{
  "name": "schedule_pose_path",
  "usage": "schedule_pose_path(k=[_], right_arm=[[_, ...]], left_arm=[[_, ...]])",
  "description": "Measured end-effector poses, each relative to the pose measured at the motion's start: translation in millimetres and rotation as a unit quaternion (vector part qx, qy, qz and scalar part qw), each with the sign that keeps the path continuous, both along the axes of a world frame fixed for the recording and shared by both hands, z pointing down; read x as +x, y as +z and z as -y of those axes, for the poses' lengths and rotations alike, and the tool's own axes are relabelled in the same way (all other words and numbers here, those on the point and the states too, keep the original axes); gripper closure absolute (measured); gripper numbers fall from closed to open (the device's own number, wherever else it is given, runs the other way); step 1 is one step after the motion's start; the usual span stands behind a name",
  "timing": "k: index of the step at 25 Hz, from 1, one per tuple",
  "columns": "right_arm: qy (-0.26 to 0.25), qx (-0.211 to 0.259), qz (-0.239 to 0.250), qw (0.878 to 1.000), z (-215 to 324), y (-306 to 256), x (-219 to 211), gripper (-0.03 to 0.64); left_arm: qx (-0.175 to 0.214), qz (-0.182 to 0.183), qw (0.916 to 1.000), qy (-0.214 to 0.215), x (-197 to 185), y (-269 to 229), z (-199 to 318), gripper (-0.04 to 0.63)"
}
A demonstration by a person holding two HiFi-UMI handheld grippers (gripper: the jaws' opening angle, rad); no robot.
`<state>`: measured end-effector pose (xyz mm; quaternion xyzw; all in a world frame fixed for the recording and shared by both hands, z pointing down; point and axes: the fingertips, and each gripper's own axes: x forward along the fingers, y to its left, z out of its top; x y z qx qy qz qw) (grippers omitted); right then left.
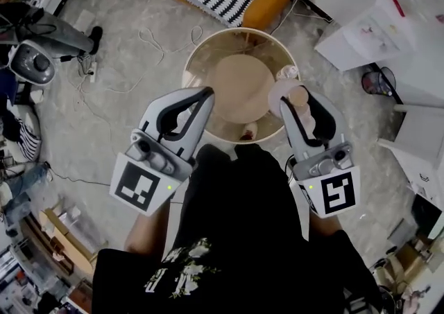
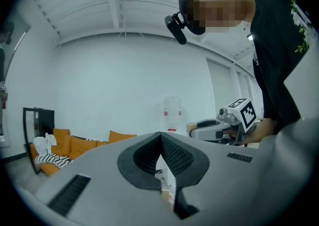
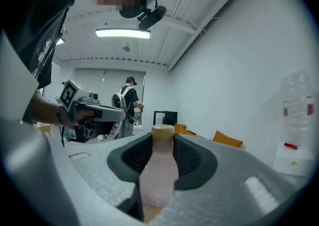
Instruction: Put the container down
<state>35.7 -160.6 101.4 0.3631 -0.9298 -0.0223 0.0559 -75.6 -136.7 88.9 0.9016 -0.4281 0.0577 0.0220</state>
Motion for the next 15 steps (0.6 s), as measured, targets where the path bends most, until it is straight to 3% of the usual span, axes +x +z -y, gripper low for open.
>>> schedule_pose_path(k=[4,7,12,15], right_arm=[[-0.035,-0.027,-0.013,0.999,23.4,23.7,-22.1,0.494],[-0.045,-0.040,-0.025,0.998,43.7,45.4,-40.2,0.494],[-0.027,-0.065,-0.046,0.996,78.5,88.4,-68.6,0.494],[-0.022,-0.081,-0.065,0.994,96.2,122.1,-75.3,0.494]], left_arm=[[-0.018,0.024,0.9992,-0.026,-20.1,18.3,19.1,0.591],[-0.034,0.016,0.9988,-0.032,-38.5,34.9,39.3,0.591],[-0.065,0.023,0.9976,-0.001,-67.4,79.0,78.5,0.591],[-0.063,0.028,0.9976,0.014,-73.0,105.0,109.7,0.591]])
